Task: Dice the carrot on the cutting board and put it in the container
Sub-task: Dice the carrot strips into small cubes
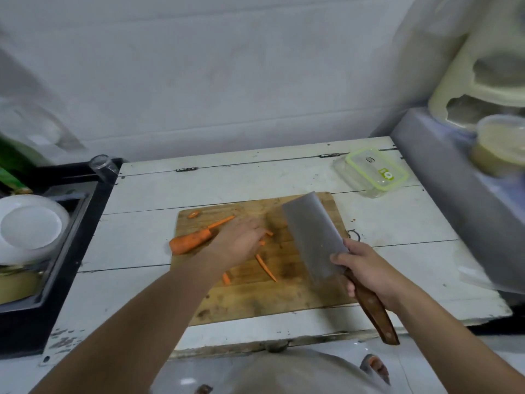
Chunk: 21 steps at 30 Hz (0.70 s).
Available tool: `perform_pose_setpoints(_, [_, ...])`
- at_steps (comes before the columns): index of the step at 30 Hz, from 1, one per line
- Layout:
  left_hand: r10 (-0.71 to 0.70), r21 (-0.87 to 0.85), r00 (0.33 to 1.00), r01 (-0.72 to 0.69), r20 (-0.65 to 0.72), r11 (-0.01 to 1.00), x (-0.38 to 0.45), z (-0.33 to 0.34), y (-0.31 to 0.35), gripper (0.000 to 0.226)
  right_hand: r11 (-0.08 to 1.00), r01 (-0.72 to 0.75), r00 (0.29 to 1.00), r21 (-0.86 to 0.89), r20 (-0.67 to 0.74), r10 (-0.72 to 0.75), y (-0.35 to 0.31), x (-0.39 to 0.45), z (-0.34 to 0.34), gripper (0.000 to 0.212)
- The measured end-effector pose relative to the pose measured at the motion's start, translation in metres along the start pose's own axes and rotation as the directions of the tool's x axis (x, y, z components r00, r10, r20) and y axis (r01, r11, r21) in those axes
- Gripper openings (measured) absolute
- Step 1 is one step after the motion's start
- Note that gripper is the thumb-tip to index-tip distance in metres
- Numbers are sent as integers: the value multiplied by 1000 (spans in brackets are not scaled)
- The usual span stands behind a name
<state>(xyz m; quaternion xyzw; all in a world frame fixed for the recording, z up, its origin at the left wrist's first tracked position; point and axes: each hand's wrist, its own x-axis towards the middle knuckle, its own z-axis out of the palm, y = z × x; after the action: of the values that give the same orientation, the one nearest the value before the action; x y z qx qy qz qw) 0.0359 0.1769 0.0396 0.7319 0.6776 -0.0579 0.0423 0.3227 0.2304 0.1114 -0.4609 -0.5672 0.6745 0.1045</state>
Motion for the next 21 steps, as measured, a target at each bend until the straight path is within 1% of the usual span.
perform_pose_setpoints(2, [-107, -93, 993, 111, 43, 990, 0, 2, 2, 10, 1000, 5, 1000, -22, -5, -5, 2, 1, 0, 8])
perform_pose_setpoints(3, [-190, -130, 977, 203, 101, 971, -1, 2, 3, 13, 999, 4, 1000, -36, -6, -4, 4, 2, 0, 7])
perform_pose_setpoints(6, [-406, -183, 875, 459, 263, 869, 0, 0, 6, 26, 996, -1, 1000, -90, 0, 0, 3, 4, 4, 12])
perform_pose_setpoints(8, [-502, -217, 811, 570, 301, 792, -2, -4, 11, 31, 984, -8, 1000, -176, -13, 6, 3, 5, 8, 13])
perform_pose_setpoints(9, [-540, -223, 790, 605, 291, 764, -5, -8, 14, 33, 972, -10, 1000, -236, -21, 5, 2, 5, 11, 12])
perform_pose_setpoints(10, [-574, -213, 780, 622, 250, 753, -10, -12, 19, 35, 954, 1, 1000, -298, -26, -9, 2, 5, 13, 10])
perform_pose_setpoints(11, [-590, -203, 785, 619, 189, 759, -16, -14, 24, 35, 937, 15, 999, -349, -26, -25, 2, 5, 16, 6])
perform_pose_setpoints(12, [-588, -208, 797, 603, 136, 770, -22, -14, 32, 33, 924, 25, 999, -383, -28, -39, 4, 5, 18, 6])
perform_pose_setpoints(13, [-576, -252, 808, 586, 122, 770, -30, -12, 41, 28, 916, 27, 998, -401, -35, -44, 5, 6, 20, 11])
perform_pose_setpoints(14, [-562, -325, 812, 579, 154, 748, -36, -8, 52, 24, 913, 26, 998, -408, -39, -46, 6, 6, 21, 15])
perform_pose_setpoints(16, [-555, -469, 791, 604, 257, 644, -42, -1, 77, 18, 910, 20, 998, -413, -50, -45, 7, 7, 22, 17])
perform_pose_setpoints(17, [-563, -523, 778, 615, 279, 590, -39, 1, 87, 16, 909, 17, 998, -417, -54, -44, 6, 7, 23, 18])
perform_pose_setpoints(19, [-571, -607, 770, 606, 285, 514, -26, -1, 100, 15, 904, 20, 997, -427, -53, -47, 2, 7, 24, 19])
perform_pose_setpoints(21, [-559, -678, 776, 579, 291, 452, -14, -5, 107, 19, 897, 32, 997, -442, -45, -58, -1, 8, 23, 16])
